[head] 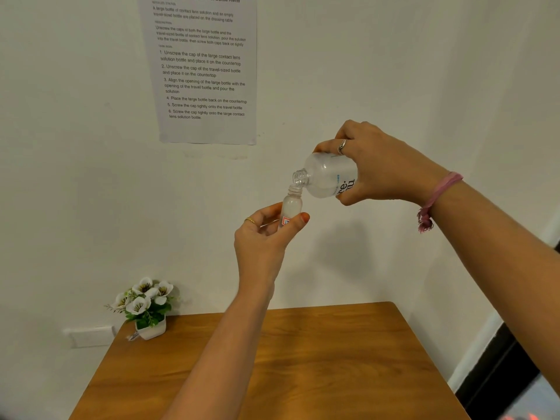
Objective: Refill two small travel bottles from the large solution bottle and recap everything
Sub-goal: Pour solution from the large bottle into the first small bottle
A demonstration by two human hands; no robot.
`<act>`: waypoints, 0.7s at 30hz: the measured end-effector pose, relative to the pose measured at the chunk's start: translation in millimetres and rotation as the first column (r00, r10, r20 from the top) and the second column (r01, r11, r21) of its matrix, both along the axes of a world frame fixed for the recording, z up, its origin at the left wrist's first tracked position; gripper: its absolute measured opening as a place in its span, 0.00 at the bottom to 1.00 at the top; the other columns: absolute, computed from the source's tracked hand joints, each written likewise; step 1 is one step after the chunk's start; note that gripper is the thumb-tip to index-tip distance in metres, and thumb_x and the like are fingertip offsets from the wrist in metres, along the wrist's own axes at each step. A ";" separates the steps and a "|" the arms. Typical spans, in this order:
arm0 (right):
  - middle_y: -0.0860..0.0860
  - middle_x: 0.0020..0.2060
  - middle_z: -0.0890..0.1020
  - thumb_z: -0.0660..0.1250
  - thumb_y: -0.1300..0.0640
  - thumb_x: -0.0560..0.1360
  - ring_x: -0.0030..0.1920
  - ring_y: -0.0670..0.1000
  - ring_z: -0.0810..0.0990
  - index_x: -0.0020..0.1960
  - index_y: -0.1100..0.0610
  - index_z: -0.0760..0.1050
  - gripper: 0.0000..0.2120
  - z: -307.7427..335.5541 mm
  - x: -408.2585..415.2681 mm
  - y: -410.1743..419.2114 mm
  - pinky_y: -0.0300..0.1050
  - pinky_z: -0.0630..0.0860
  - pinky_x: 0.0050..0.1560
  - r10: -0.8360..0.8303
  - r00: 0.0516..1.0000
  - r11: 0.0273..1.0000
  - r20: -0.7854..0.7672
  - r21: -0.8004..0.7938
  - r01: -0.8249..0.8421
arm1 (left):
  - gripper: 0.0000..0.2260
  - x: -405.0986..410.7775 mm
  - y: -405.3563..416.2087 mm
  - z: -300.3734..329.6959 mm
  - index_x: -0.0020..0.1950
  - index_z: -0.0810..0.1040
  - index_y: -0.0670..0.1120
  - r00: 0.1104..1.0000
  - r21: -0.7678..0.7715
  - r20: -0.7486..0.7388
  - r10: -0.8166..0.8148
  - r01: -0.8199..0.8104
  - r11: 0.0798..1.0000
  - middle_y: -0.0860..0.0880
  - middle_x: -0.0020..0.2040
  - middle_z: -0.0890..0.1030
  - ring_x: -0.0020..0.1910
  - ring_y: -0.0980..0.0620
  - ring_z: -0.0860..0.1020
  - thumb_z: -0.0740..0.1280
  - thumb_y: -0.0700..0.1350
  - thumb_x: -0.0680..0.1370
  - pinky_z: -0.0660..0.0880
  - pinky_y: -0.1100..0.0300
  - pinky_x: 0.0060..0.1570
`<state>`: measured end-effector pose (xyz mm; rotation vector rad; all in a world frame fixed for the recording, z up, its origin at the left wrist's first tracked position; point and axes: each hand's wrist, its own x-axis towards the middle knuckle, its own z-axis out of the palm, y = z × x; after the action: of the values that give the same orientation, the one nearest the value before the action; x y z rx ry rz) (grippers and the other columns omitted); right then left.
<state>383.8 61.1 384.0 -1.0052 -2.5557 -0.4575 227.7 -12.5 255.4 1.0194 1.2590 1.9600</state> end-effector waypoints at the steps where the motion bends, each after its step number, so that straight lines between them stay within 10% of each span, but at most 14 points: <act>1: 0.49 0.56 0.70 0.75 0.51 0.63 0.56 0.51 0.68 0.70 0.45 0.66 0.37 0.0 0.0 0.1 0.46 0.73 0.46 -0.002 1.000 1.000 0.002 0.001 0.002 | 0.18 0.1 0.1 -0.2 0.55 0.81 0.46 1.000 0.000 0.002 0.000 0.000 1.000 0.61 0.36 0.84 0.39 0.62 0.82 0.79 0.43 0.66 0.76 0.73 0.37; 21: 0.49 0.56 0.70 0.75 0.51 0.63 0.56 0.51 0.68 0.70 0.45 0.66 0.37 -0.9 -2.8 2.6 0.43 0.70 0.44 0.009 1.000 1.000 0.021 0.008 -0.009 | 0.17 0.5 -2.6 1.9 0.53 0.81 0.48 1.000 -0.006 0.021 0.004 -0.004 1.000 0.58 0.38 0.85 0.41 0.61 0.83 0.79 0.44 0.66 0.77 0.70 0.39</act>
<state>381.0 63.7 383.1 -0.9910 -2.5739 -0.4779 228.1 -15.0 257.2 0.9911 1.2556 1.9635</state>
